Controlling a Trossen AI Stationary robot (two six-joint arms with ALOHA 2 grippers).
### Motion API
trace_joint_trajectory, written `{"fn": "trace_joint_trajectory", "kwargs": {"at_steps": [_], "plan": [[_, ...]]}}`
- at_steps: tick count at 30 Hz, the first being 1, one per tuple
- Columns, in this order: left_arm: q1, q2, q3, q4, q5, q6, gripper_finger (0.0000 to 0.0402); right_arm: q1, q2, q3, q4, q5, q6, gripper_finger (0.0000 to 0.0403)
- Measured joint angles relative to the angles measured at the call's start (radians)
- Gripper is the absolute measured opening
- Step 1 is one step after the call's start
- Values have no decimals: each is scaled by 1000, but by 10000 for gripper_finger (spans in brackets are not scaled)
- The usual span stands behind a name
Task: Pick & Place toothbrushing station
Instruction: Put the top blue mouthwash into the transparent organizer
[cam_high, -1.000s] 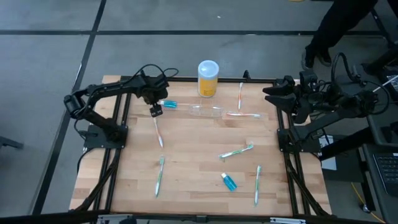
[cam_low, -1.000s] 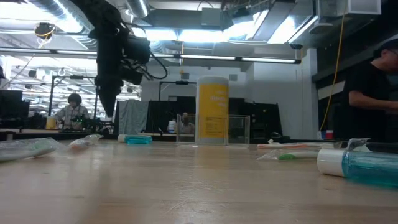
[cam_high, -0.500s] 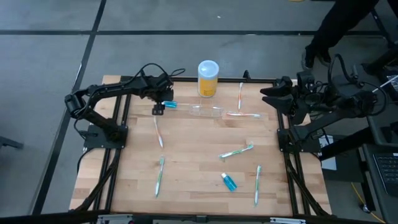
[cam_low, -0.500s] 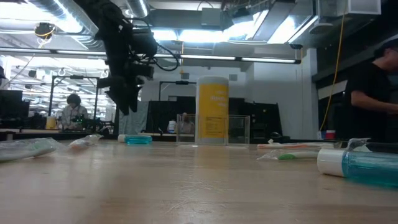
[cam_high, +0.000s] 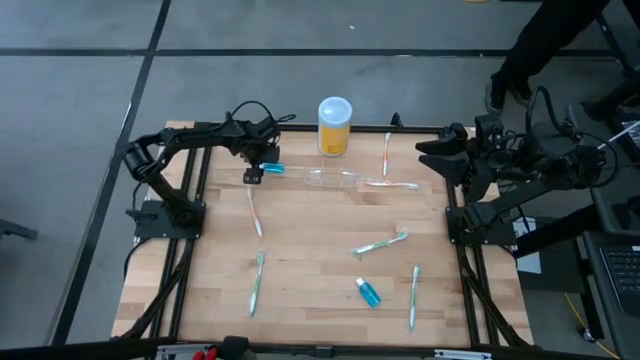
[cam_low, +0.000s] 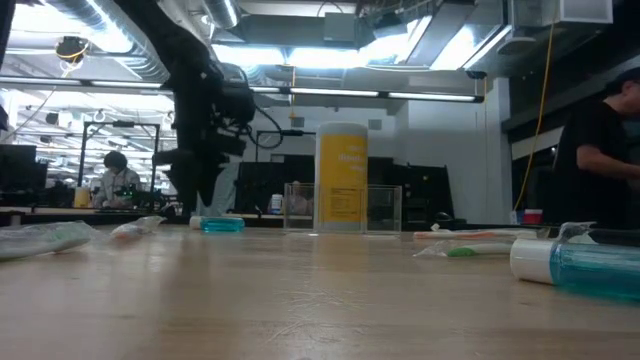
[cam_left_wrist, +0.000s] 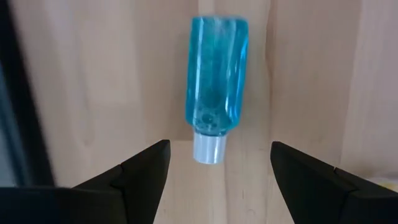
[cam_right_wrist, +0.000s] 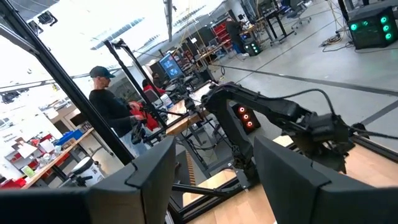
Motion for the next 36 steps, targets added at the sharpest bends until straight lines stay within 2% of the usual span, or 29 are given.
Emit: {"fn": "trace_joint_trajectory", "kwargs": {"at_steps": [8,11,22,25,26,29,32,34,36], "plan": [[8,60,0,44,1,7,263,20,0,0,0,21,25,220],[12,72,0,34,2,7,232,29,0,0,7,26,27,220],[57,77,1,-15,24,-29,80,39,0,0,37,26,4,220],[68,73,3,-64,40,-50,72,39,0,0,45,26,-2,220],[74,68,3,-78,53,-63,71,39,0,0,45,26,-2,220],[88,28,0,-108,118,-108,29,39,7,0,45,26,-7,220],[91,-48,-3,-130,194,-146,7,39,20,0,45,18,-19,220],[90,-101,-1,-138,239,-186,0,39,29,0,45,18,-28,220],[90,-143,-2,-141,237,-213,2,39,35,0,45,18,-35,220]]}}
